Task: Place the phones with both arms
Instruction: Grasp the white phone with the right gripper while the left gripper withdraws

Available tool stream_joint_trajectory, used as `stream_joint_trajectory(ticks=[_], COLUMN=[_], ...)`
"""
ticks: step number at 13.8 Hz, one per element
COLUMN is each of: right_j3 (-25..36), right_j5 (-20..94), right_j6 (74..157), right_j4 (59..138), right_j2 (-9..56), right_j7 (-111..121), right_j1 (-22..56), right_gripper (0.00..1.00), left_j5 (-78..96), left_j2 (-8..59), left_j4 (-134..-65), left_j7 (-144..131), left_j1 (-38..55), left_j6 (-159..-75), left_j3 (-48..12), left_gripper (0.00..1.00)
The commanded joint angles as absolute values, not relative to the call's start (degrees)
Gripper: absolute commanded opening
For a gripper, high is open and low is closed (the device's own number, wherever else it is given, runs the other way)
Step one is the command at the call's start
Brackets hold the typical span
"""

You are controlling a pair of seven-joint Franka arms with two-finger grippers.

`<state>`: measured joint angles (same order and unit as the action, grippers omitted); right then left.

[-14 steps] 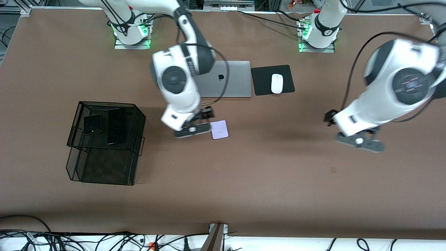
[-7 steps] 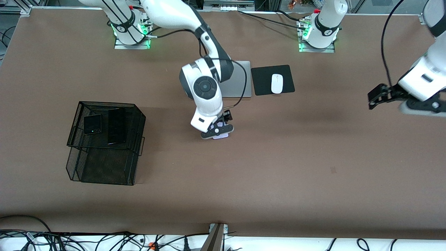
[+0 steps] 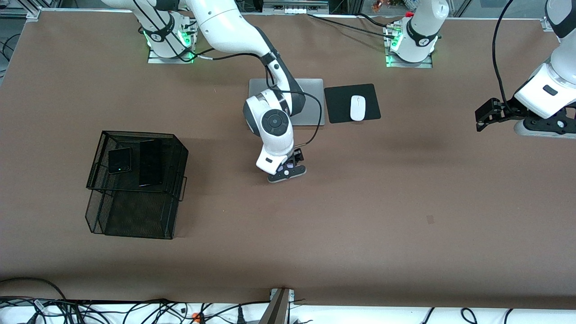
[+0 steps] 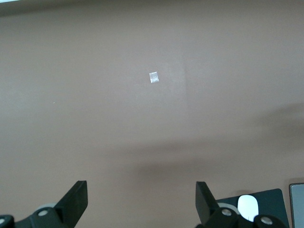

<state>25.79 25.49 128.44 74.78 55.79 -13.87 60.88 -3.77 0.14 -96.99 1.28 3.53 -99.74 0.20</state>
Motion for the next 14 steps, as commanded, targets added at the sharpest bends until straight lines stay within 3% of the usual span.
stream_joint_trajectory(ticks=[1, 2, 3, 4, 5, 6, 9, 14], right_j3=[24.79, 24.7, 24.7, 24.7, 24.78, 24.87, 26.27, 34.52], right_j5=[25.31, 25.31, 25.31, 25.31, 25.31, 25.31, 24.96, 25.14], right_j6=[131.65, 132.27, 132.36, 132.28, 132.28, 131.93, 126.94, 109.81], right_j4=[75.84, 75.94, 76.02, 76.11, 76.11, 75.94, 75.68, 75.41], right_j2=[56.25, 56.42, 56.69, 56.6, 56.34, 55.99, 52.58, 41.94], right_j7=[-14.85, -14.85, -14.85, -14.85, -14.85, -14.59, -16.79, -18.63], right_j1=[60.47, 60.38, 60.47, 60.47, 60.47, 60.38, 60.56, 60.29], right_gripper=[1.0, 1.0, 0.77, 0.32, 0.07, 0.0, 0.0, 0.0], left_j5=[-2.81, -2.81, -2.81, -2.81, -2.81, -2.81, -2.72, -2.46], left_j2=[-0.53, -0.53, -0.53, -0.53, -0.53, -0.53, -0.61, -0.53], left_j4=[-97.12, -96.95, -96.94, -96.94, -96.86, -96.86, -96.86, -96.77], left_j7=[1.49, 1.58, 1.93, 1.85, 1.85, 1.93, 2.02, 1.93], left_j1=[3.78, 3.78, 3.78, 3.78, 3.69, 3.6, 3.69, 3.69], left_j6=[-98.97, -98.96, -98.79, -98.53, -98.26, -98.17, -98.09, -98.09], left_j3=[-0.26, -0.35, -0.35, -0.35, -0.26, -0.26, -0.26, -0.26], left_gripper=[1.0, 1.0, 1.0, 1.0, 1.0, 1.0, 1.0, 1.0])
